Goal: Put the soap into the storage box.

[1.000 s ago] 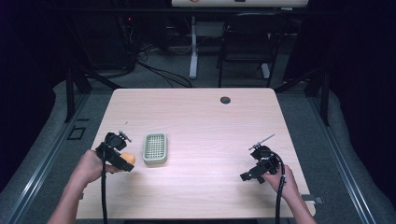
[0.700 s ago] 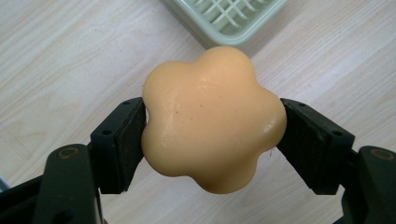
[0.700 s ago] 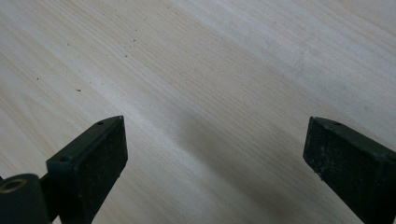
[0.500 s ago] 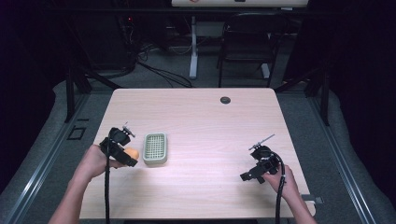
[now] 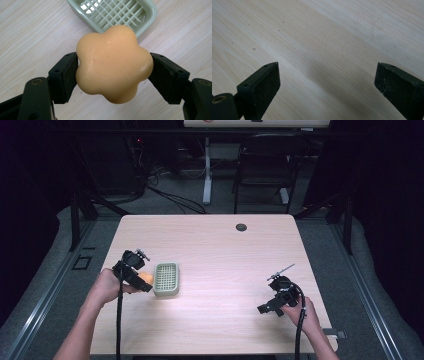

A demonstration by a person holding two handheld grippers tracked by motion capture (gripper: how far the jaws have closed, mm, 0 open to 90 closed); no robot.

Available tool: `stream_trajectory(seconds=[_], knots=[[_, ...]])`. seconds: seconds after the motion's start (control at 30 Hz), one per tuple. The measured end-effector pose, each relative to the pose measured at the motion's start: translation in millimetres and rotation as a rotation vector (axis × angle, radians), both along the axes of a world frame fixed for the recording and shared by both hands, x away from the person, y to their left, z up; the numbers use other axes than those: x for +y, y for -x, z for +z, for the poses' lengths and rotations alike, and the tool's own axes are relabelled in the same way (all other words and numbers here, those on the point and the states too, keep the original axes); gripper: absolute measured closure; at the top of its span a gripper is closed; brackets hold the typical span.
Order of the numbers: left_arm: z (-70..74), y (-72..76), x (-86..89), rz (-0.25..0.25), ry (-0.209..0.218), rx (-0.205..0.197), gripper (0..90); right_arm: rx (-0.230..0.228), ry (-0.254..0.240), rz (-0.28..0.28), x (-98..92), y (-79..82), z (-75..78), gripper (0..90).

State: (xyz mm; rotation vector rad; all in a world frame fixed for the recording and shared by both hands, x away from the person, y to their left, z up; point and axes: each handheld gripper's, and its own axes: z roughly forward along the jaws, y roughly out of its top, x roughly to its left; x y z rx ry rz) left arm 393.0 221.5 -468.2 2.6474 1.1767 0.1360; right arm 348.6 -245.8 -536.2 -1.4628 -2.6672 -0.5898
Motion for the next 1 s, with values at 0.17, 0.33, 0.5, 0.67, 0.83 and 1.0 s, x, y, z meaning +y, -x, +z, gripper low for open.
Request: stream_trajectory(seconds=[0.17,0.33,0.5,0.67,0.83,1.0], knots=[[1.5,-4.4,-4.6,-0.006,0.004,-0.006,26.6,-0.002,0.001,0.004,0.1,-0.4,-0.6,5.9],[2.0,-8.0,-8.9,-0.01,0.008,-0.013,26.6,-0.002,-0.008,-0.001,0.6,0.0,-0.8,5.9],[1.3,-11.5,-11.8,-0.01,0.009,-0.018,26.6,-0.002,-0.009,-0.001,0.7,-0.2,-1.1,5.9],[1.4,-14.7,-15.3,-0.016,0.011,-0.022,26.6,-0.001,-0.009,-0.001,0.6,-0.1,-1.1,5.9],[2.0,-18.4,-19.9,-0.015,0.02,-0.029,26.6,-0.003,-0.011,0.0,0.9,0.1,-1.0,5.9],[1.6,-21.9,-25.4,-0.022,0.025,-0.037,26.6,-0.001,-0.002,0.005,0.4,-0.3,-1.0,5.9]])
